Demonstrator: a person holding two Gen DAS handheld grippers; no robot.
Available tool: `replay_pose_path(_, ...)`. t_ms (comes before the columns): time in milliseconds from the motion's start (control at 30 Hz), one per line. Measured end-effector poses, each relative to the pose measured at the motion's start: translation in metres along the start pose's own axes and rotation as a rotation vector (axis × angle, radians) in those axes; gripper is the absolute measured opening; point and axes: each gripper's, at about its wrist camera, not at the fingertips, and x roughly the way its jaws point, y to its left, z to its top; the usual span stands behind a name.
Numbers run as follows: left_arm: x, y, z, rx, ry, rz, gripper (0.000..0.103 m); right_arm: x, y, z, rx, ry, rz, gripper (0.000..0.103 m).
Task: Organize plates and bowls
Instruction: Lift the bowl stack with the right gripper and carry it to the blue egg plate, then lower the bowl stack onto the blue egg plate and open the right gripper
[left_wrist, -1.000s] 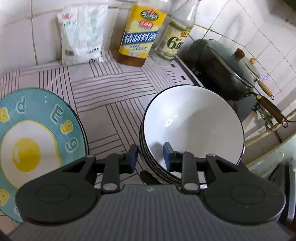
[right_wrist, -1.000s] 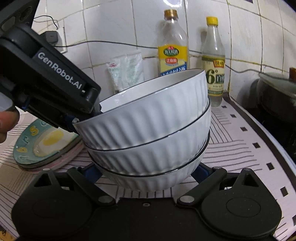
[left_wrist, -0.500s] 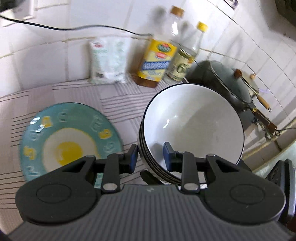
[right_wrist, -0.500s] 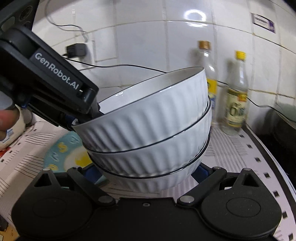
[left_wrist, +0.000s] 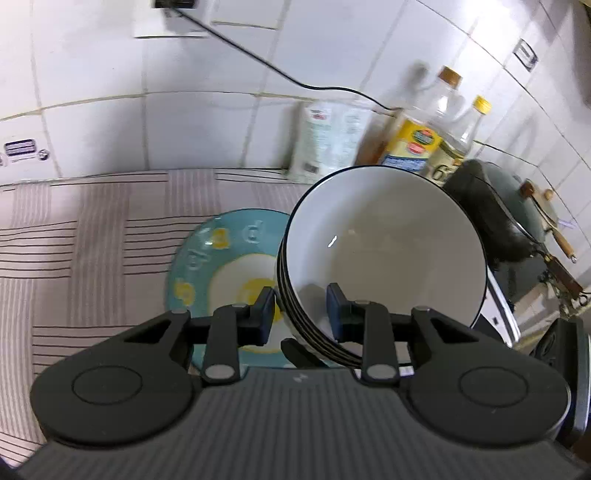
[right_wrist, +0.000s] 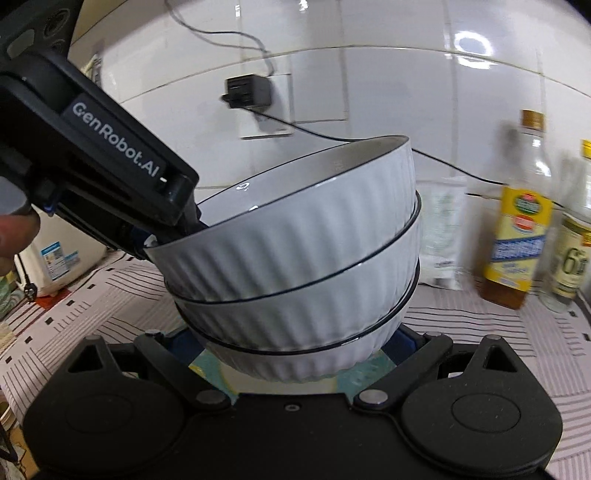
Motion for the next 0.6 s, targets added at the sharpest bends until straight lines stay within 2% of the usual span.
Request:
replay_pose_path(300,0.019,0.035,-0.005,-0.045,-0.001,0.028,0.029,0.033,0.011,-0.003,-0.007,0.031,0.037,0.099)
replay_pose_path(600,0.044,0.05,-0.011,-0.082,0.03,0.031,0.029,0.057,0.013,-0.017,0.003,0.096,0.043,0.099)
